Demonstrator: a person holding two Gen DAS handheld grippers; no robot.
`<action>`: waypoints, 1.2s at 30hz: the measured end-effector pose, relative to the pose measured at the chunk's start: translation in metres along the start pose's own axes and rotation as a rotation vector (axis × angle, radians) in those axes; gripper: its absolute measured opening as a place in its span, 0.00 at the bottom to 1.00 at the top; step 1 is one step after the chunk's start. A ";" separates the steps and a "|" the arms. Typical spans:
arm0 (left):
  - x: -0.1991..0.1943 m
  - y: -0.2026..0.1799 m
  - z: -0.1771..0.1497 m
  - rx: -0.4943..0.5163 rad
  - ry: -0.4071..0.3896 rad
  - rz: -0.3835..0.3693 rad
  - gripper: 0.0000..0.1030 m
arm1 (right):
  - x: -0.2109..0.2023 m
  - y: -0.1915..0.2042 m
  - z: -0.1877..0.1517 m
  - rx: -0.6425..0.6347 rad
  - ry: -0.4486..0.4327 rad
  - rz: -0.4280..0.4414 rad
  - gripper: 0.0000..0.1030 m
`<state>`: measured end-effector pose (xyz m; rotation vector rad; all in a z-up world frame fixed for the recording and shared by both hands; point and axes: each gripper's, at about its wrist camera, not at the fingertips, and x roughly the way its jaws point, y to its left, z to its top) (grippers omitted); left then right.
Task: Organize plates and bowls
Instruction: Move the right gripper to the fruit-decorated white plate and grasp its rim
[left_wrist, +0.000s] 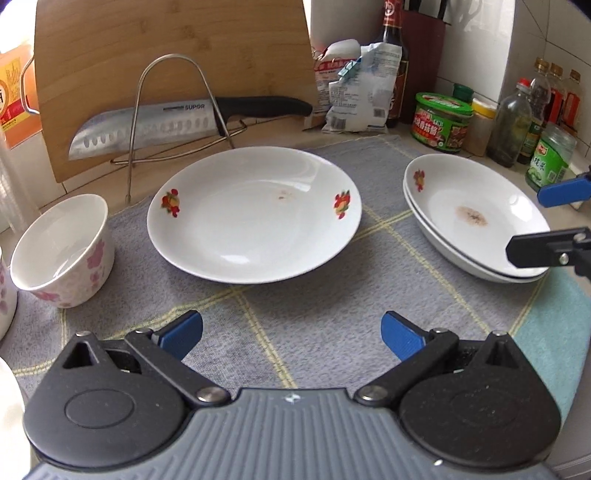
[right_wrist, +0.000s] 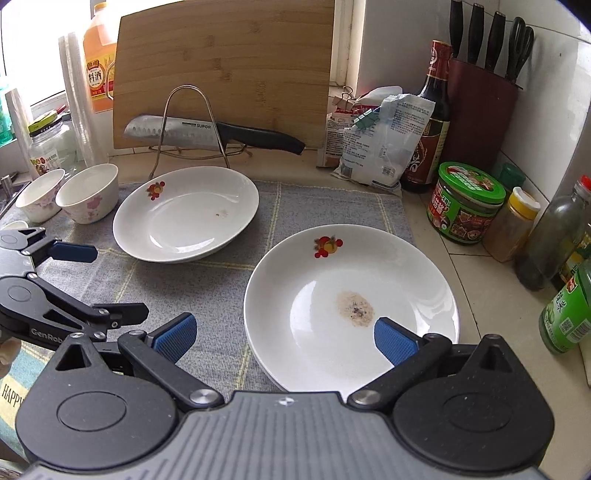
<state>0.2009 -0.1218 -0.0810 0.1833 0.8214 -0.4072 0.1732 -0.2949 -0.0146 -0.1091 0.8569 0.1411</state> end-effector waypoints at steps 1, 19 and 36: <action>0.003 0.002 -0.001 -0.001 0.003 0.007 0.99 | 0.001 0.003 0.003 -0.001 0.007 0.000 1.00; 0.035 0.017 0.009 -0.038 -0.004 0.035 1.00 | 0.084 0.005 0.077 -0.166 0.121 0.220 1.00; 0.040 0.018 0.010 -0.056 -0.062 0.051 1.00 | 0.192 0.008 0.126 -0.320 0.308 0.406 1.00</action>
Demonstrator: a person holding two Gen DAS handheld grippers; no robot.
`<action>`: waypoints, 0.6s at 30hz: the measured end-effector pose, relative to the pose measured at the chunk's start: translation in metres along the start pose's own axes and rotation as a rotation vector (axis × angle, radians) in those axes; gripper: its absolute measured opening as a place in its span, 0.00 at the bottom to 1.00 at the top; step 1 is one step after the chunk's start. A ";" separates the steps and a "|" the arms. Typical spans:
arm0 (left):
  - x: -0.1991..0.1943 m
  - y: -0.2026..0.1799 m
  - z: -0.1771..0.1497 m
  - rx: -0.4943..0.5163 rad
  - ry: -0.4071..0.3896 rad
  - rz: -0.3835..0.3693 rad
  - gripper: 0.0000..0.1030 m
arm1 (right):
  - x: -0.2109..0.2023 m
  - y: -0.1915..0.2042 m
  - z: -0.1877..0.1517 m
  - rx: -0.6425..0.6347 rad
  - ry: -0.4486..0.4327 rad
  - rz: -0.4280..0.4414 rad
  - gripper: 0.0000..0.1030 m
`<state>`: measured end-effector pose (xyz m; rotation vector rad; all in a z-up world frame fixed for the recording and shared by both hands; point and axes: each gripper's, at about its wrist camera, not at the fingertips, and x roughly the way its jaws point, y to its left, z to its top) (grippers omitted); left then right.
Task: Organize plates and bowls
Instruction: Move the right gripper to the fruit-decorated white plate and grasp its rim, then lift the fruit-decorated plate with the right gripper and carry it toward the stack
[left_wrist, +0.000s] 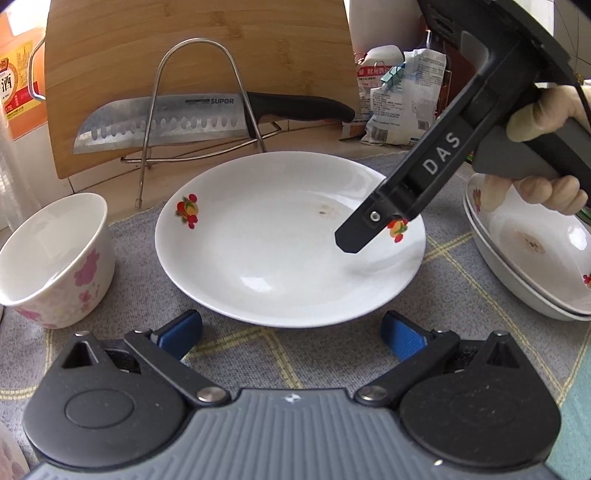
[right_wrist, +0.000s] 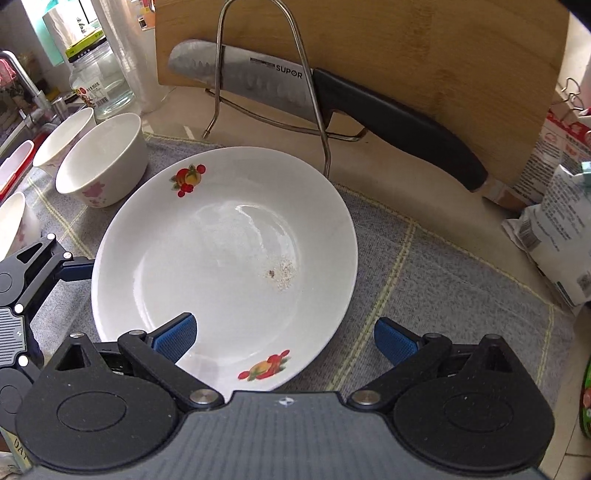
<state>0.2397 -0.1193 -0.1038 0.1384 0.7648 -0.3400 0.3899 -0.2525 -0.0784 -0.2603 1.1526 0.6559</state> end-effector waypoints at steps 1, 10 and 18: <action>0.000 0.001 0.000 0.001 -0.001 -0.002 1.00 | 0.003 -0.002 0.003 -0.003 0.004 0.011 1.00; 0.005 0.005 0.004 0.015 -0.002 -0.018 1.00 | 0.017 -0.008 0.031 -0.050 0.008 0.059 1.00; 0.009 0.009 0.007 0.028 0.002 -0.031 1.00 | 0.026 -0.007 0.050 -0.095 0.024 0.093 1.00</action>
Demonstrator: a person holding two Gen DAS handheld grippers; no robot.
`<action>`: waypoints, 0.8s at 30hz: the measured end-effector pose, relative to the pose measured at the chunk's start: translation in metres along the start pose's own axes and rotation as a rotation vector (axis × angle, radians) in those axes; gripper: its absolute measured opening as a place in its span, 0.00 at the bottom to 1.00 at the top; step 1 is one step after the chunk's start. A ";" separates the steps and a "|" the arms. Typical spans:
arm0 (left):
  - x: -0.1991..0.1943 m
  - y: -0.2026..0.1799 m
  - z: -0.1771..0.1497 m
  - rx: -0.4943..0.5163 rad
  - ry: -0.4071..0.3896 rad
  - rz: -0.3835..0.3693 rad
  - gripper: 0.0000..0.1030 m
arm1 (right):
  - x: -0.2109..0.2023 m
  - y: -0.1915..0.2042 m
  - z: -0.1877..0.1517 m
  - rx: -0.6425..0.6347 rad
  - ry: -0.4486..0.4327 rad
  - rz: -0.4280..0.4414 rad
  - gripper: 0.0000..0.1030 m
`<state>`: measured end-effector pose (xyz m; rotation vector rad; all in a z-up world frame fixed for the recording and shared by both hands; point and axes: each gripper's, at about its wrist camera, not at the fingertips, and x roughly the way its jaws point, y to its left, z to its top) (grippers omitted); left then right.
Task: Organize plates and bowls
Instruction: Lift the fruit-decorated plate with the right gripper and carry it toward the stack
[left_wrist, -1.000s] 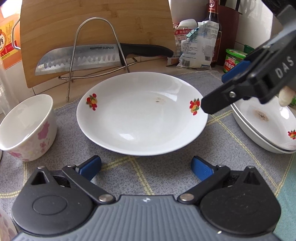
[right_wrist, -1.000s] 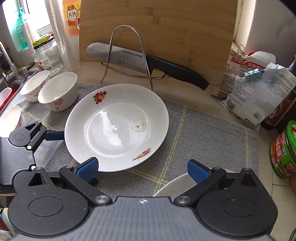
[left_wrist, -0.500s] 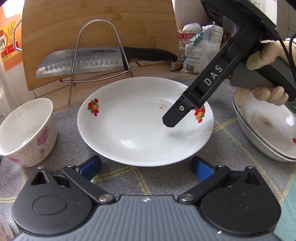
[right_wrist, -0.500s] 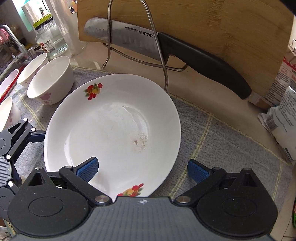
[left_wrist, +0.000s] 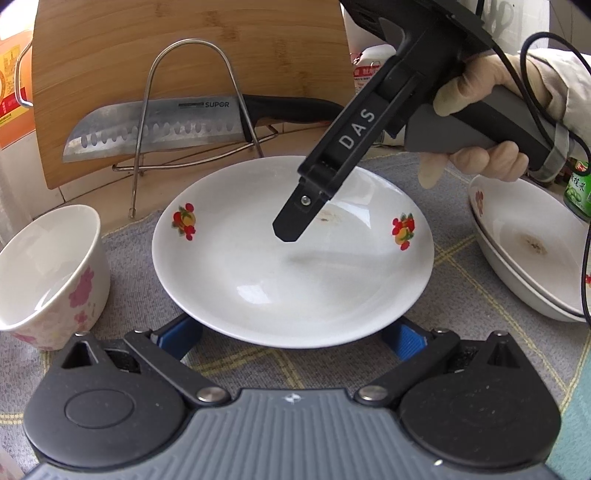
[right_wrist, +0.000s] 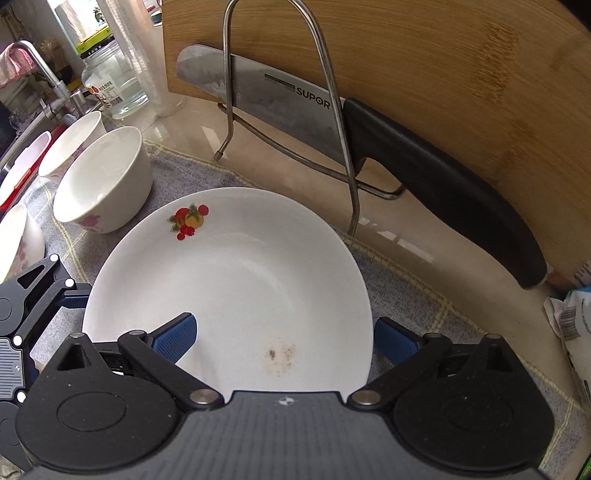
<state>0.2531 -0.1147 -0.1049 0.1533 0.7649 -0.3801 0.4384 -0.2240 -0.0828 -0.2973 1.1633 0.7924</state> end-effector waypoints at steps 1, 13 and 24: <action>0.000 0.001 0.001 0.000 0.001 0.000 1.00 | 0.001 -0.001 0.003 -0.005 0.004 0.005 1.00; 0.001 0.003 0.001 0.009 -0.001 -0.011 1.00 | 0.008 -0.005 0.023 -0.037 0.065 0.048 1.00; 0.001 0.005 0.001 0.039 -0.010 -0.040 1.00 | 0.014 0.004 0.028 -0.091 0.074 0.056 1.00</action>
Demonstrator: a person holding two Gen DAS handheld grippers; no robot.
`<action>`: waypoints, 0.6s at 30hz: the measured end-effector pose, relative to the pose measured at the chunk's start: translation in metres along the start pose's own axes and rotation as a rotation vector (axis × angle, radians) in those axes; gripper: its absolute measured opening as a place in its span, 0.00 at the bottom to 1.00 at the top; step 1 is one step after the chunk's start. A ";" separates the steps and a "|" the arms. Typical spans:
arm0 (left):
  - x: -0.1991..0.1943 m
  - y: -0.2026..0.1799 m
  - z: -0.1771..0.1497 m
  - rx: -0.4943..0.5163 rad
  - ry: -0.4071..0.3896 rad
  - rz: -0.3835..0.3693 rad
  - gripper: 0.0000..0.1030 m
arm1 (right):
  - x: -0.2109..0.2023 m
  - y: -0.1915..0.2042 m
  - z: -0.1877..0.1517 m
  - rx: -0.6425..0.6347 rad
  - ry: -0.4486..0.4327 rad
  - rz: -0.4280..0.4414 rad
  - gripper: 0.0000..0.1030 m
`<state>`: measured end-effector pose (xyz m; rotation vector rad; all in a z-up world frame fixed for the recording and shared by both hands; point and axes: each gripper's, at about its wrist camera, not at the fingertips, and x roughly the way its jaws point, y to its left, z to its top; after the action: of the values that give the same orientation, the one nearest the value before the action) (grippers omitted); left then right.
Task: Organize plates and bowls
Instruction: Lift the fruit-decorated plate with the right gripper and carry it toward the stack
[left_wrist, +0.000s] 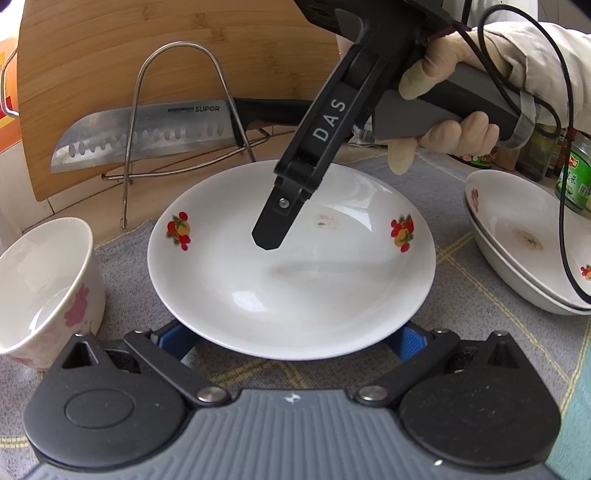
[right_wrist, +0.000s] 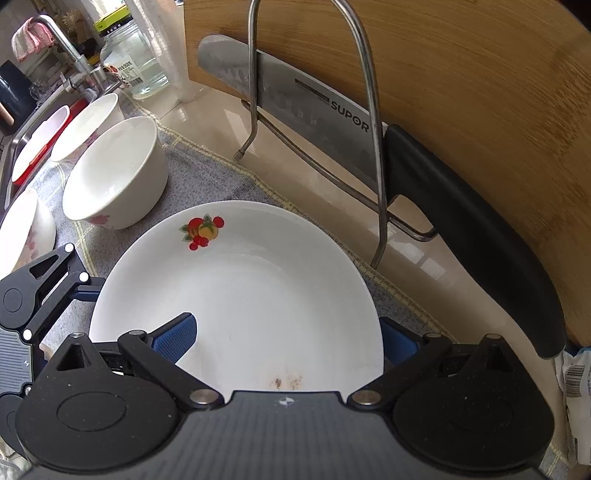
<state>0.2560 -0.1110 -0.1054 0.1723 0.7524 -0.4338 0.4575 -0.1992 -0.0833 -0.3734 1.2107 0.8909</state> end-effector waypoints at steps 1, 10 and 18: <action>0.000 0.000 -0.001 0.002 -0.004 -0.001 1.00 | 0.000 0.001 0.000 -0.002 0.001 0.010 1.00; 0.000 0.000 -0.001 0.003 -0.003 0.001 1.00 | 0.003 0.003 0.003 -0.010 0.015 0.028 1.00; 0.000 0.000 0.000 0.009 0.001 0.004 1.00 | 0.001 0.002 0.003 -0.019 0.030 0.035 1.00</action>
<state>0.2564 -0.1111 -0.1056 0.1829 0.7513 -0.4336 0.4577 -0.1955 -0.0832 -0.3830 1.2397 0.9305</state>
